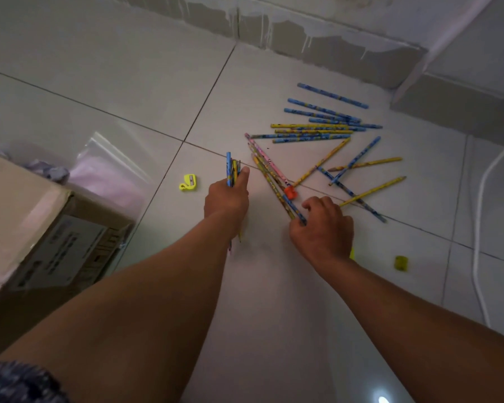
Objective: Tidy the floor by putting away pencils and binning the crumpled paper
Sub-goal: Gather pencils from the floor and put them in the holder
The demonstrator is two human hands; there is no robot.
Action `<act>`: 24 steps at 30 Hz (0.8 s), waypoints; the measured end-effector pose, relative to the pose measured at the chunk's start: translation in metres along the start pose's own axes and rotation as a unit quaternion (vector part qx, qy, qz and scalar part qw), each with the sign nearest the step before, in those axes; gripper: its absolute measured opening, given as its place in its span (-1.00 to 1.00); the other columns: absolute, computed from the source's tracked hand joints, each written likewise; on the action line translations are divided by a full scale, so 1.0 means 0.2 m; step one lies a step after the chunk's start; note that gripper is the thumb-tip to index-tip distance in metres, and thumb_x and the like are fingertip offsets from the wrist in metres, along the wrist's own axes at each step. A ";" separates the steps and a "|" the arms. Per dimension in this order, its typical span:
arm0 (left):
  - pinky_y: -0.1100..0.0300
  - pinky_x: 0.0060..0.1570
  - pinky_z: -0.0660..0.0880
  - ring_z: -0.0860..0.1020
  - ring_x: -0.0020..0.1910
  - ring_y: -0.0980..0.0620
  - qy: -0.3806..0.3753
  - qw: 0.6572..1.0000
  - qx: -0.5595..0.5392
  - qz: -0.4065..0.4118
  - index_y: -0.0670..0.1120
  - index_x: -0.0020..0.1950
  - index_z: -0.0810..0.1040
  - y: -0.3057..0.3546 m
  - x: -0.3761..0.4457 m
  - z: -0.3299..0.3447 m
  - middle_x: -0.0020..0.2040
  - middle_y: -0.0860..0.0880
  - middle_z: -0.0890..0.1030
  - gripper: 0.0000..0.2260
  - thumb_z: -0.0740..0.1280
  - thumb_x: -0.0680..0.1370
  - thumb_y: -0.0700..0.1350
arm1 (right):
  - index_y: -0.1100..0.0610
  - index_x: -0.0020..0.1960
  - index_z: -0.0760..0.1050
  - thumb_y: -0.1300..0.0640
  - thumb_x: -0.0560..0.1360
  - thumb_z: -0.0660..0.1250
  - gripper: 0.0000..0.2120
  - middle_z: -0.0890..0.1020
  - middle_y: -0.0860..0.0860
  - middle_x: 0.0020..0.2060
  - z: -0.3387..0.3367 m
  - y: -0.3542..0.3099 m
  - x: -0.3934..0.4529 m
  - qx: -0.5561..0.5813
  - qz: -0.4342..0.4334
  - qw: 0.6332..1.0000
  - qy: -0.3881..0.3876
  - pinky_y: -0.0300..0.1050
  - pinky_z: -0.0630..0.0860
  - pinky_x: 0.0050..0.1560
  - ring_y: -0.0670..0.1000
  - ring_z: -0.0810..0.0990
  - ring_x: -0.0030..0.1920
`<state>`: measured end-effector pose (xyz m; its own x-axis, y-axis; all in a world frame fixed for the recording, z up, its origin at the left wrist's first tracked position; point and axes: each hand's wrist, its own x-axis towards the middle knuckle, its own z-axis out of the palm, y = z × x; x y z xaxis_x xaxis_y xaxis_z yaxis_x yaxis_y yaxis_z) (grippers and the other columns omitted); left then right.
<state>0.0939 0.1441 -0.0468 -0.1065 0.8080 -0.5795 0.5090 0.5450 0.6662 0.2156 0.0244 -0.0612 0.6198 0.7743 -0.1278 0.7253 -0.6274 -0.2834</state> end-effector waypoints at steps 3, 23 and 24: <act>0.09 -0.07 0.44 0.58 -0.10 -0.15 -0.005 1.000 0.006 -0.013 -0.05 -0.20 0.59 0.00 -0.03 0.05 -0.09 -0.12 0.66 -0.53 0.26 0.53 0.36 | 0.06 0.00 0.55 0.08 0.40 0.30 -0.80 0.55 0.06 0.01 0.00 0.03 -0.02 -0.016 0.022 0.999 -0.035 0.06 0.37 0.06 0.17 0.53 0.09; 0.28 -0.53 0.28 0.28 -0.48 0.05 -0.061 0.986 -0.148 -0.043 -0.13 -0.09 0.57 0.12 -0.10 0.10 -0.33 -0.06 0.40 -0.50 0.48 0.38 0.31 | 0.04 0.02 0.64 0.11 0.52 0.37 -0.89 0.70 -0.02 -0.10 -0.08 -0.24 0.11 0.331 0.019 0.942 -0.057 -0.06 0.59 0.00 -0.01 0.64 -0.07; 0.29 -0.54 0.28 0.28 -0.48 0.05 -0.072 0.986 -0.146 -0.044 -0.17 -0.10 0.58 0.12 -0.09 0.08 -0.32 -0.06 0.42 -0.46 0.50 0.36 0.31 | 0.03 0.02 0.64 0.11 0.52 0.37 -0.89 0.69 -0.03 -0.12 -0.08 -0.25 0.11 0.328 0.015 0.942 -0.065 -0.08 0.58 -0.02 -0.02 0.64 -0.09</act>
<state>0.1227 0.1386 -0.0279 -0.0061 0.7266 -0.6870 0.2330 0.6692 0.7057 0.1980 0.0712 -0.0343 0.5637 0.7876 -0.2491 0.3396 -0.4958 -0.7992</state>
